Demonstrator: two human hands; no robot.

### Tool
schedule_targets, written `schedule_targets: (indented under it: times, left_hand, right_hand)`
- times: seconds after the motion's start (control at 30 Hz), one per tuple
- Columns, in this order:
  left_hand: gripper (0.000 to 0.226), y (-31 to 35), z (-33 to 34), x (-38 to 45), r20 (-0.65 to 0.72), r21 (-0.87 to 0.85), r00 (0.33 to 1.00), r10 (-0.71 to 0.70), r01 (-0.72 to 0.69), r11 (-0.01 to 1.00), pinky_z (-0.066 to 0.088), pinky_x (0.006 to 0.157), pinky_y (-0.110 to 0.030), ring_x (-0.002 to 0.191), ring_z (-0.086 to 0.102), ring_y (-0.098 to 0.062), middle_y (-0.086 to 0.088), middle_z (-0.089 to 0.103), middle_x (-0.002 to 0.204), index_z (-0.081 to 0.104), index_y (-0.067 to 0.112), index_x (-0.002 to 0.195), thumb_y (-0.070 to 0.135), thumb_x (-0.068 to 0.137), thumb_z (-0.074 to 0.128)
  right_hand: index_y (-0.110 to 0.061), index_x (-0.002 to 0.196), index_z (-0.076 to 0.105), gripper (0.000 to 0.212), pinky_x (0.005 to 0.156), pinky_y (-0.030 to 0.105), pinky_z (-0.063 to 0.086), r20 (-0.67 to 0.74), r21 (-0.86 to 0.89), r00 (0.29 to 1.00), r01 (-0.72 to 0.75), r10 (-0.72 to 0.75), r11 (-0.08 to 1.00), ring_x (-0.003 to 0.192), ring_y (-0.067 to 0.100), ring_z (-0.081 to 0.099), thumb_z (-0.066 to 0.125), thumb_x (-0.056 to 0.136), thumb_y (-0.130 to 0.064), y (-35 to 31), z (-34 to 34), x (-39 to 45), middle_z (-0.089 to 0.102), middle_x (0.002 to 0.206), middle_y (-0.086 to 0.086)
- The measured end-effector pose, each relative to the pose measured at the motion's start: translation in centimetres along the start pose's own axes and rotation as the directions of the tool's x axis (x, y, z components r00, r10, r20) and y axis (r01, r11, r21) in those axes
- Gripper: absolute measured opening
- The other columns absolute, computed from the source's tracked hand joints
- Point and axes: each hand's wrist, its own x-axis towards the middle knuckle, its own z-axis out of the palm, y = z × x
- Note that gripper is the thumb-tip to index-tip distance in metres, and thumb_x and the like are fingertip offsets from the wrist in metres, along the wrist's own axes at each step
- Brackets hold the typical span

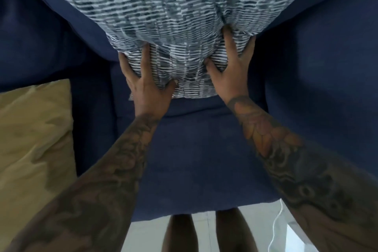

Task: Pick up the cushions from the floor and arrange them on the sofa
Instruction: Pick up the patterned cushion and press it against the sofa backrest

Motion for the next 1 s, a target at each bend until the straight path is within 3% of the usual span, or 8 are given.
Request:
schedule_targets:
  times: [0.13,0.23,0.37,0.5,0.57,0.77,0.87,1.0]
  left_hand:
    - [0.114,0.5,-0.6,-1.9,-0.030,-0.072,0.998,-0.062,0.060,0.996,0.037,0.100,-0.013,0.135,0.012,0.027,-0.003,-0.005,0.167,0.017,0.052,0.162,0.047,0.075,0.089]
    - [0.110,0.3,-1.0,-3.3,-0.034,-0.109,0.994,-0.106,0.102,0.989,0.027,0.088,0.008,0.128,0.012,0.031,0.009,0.003,0.158,0.019,0.060,0.159,0.059,0.074,0.088]
    - [0.112,-1.1,-0.7,-4.9,0.069,-0.052,0.987,-0.145,0.148,0.988,0.037,0.099,-0.021,0.147,0.024,-0.017,0.008,0.001,0.164,0.012,0.060,0.159,0.054,0.077,0.088]
    - [0.116,-1.6,-0.3,-4.2,0.072,0.120,0.989,-0.126,0.117,0.986,0.027,0.110,-0.045,0.150,0.013,-0.028,-0.006,-0.004,0.172,0.010,0.048,0.164,0.057,0.077,0.086]
    - [0.117,-1.2,-0.3,-3.5,0.014,0.195,0.995,-0.102,0.098,0.976,0.024,0.116,-0.053,0.148,0.016,-0.035,-0.012,-0.004,0.173,0.015,0.041,0.165,0.060,0.074,0.086]
    - [0.085,-0.7,0.0,-3.0,-0.152,0.225,0.950,0.272,-0.234,0.946,0.019,0.126,-0.052,0.156,0.015,-0.032,-0.023,0.010,0.171,0.034,0.018,0.163,0.051,0.095,0.073]
    - [0.088,-0.8,0.4,-2.5,-0.077,0.250,0.960,0.268,-0.241,0.938,0.007,0.129,-0.042,0.159,0.012,-0.036,-0.021,0.008,0.172,0.031,0.019,0.164,0.045,0.093,0.076]
    - [0.095,-0.6,0.5,-1.6,-0.010,0.274,0.979,0.205,-0.194,0.942,0.021,0.126,-0.057,0.159,0.007,-0.037,-0.018,0.002,0.174,0.026,0.022,0.166,0.047,0.090,0.076]
  right_hand:
    - [-0.035,0.162,0.043,0.080,0.126,0.009,0.007,-0.041,0.054,0.997,0.068,-0.066,0.996,0.156,-0.006,0.000,0.082,0.092,-0.033,0.0,-0.9,-1.4,-0.004,0.173,0.015]
    - [-0.034,0.160,0.046,0.081,0.126,0.010,0.009,-0.096,0.008,0.987,0.126,-0.125,0.992,0.153,-0.015,-0.002,0.085,0.089,-0.032,0.4,-1.7,-2.3,0.001,0.171,0.017]
    - [-0.037,0.161,0.044,0.082,0.134,0.035,0.015,0.016,-0.049,0.997,0.076,-0.075,0.996,0.163,0.019,0.004,0.085,0.091,-0.032,1.2,-1.8,-3.0,-0.004,0.174,0.019]
    - [-0.046,0.164,0.033,0.084,0.124,0.036,0.015,0.057,-0.186,0.998,0.046,-0.036,0.981,0.151,0.014,0.004,0.079,0.094,-0.044,1.5,-1.3,-3.1,-0.010,0.176,0.019]
    - [-0.043,0.164,0.035,0.082,0.126,0.043,0.019,-0.002,-0.248,0.997,0.077,-0.080,0.966,0.157,0.026,0.010,0.077,0.093,-0.046,1.5,-1.2,-3.0,-0.008,0.176,0.021]
    - [-0.026,0.165,0.041,0.075,0.130,0.058,0.019,-0.100,-0.302,0.984,0.114,-0.150,0.946,0.163,0.039,0.006,0.072,0.096,-0.026,2.4,-1.1,-6.7,0.000,0.176,0.025]
    - [-0.023,0.167,0.036,0.082,0.129,0.063,0.019,-0.018,-0.269,0.997,0.071,-0.079,0.961,0.164,0.038,0.003,0.075,0.094,-0.020,2.6,-0.7,-7.3,-0.004,0.176,0.023]
    - [-0.031,0.169,0.029,0.091,0.129,0.062,0.021,0.072,-0.275,0.997,0.039,-0.020,0.961,0.165,0.037,-0.003,0.077,0.093,-0.018,2.1,-0.5,-5.6,-0.011,0.177,0.019]
